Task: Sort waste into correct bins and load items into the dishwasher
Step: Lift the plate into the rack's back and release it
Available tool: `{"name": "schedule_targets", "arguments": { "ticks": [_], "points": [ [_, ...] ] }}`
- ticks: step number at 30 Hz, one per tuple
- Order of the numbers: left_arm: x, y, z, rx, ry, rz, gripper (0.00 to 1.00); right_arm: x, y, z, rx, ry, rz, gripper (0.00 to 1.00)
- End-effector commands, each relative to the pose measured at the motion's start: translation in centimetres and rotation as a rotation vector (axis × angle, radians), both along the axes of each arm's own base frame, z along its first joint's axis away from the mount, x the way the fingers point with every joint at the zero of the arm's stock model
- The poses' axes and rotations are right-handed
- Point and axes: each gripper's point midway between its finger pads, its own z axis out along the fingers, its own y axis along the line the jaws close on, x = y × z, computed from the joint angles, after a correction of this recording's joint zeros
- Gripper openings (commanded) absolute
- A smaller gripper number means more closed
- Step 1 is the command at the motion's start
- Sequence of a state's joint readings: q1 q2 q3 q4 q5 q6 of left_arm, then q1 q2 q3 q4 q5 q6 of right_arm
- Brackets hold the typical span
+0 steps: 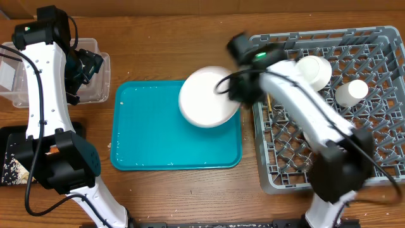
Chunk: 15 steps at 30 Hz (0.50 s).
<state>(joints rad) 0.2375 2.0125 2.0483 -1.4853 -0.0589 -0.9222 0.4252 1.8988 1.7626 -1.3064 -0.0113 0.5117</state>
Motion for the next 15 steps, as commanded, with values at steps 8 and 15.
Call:
{"name": "schedule_targets", "arguments": {
  "ticks": [8, 15],
  "points": [
    [-0.3, -0.2, 1.0, 0.003, -0.024, 0.018, 1.00, 1.8, -16.7, 13.2, -0.319, -0.412, -0.303, 0.04],
    [-0.3, -0.2, 1.0, 0.003, -0.024, 0.018, 1.00, 3.1, -20.9, 13.4, -0.522, -0.489, -0.401, 0.04]
  ]
}}
